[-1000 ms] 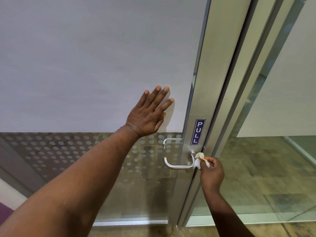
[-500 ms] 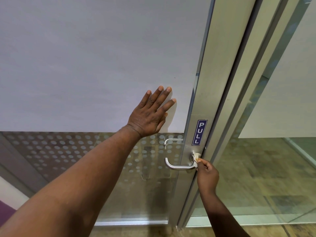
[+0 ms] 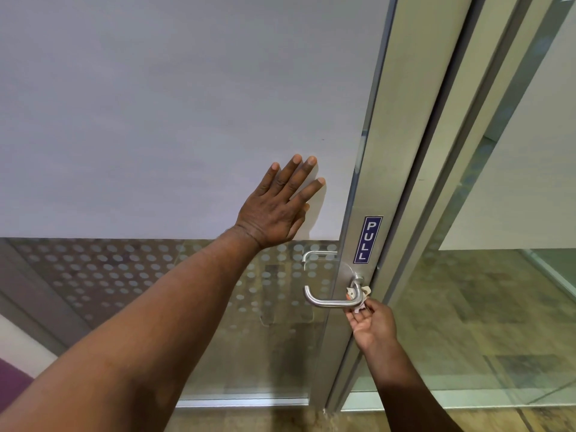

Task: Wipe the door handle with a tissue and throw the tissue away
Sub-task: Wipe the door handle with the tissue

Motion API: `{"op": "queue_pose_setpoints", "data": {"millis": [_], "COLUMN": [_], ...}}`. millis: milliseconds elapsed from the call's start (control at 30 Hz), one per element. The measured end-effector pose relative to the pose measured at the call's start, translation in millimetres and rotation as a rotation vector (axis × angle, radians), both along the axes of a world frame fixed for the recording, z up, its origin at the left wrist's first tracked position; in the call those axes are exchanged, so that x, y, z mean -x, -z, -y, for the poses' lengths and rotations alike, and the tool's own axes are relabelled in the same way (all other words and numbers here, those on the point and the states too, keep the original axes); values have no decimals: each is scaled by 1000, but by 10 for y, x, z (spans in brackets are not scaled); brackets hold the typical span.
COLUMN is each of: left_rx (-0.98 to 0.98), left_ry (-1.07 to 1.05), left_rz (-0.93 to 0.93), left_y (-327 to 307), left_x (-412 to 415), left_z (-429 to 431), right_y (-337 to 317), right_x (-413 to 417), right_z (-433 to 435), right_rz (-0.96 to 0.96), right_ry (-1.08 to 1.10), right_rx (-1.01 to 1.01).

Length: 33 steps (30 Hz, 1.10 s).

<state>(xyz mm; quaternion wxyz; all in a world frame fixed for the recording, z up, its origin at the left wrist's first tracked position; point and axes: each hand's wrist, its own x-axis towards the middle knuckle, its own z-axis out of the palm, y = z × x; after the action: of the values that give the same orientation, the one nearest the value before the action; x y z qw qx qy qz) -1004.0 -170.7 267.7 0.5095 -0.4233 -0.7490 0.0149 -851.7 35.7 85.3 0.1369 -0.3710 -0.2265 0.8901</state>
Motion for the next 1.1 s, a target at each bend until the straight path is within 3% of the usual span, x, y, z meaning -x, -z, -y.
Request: {"op": "queue_pose_setpoints", "data": {"millis": [200,533,1100], "left_rx": [1,-5,-1], "left_ry": [-2,2,7], "left_rz": [1,4,6], "left_y": [14,-10,8], "left_x": [4,-33,-20], "left_z": [17,17,11], "right_y": [108,250,198], "right_x": [-82,-293,139], "right_z": [111,426,1077], "right_rz": [-47,-127,-235], "right_ry": [75,-52,-123], "right_rx": [22,42,108]}}
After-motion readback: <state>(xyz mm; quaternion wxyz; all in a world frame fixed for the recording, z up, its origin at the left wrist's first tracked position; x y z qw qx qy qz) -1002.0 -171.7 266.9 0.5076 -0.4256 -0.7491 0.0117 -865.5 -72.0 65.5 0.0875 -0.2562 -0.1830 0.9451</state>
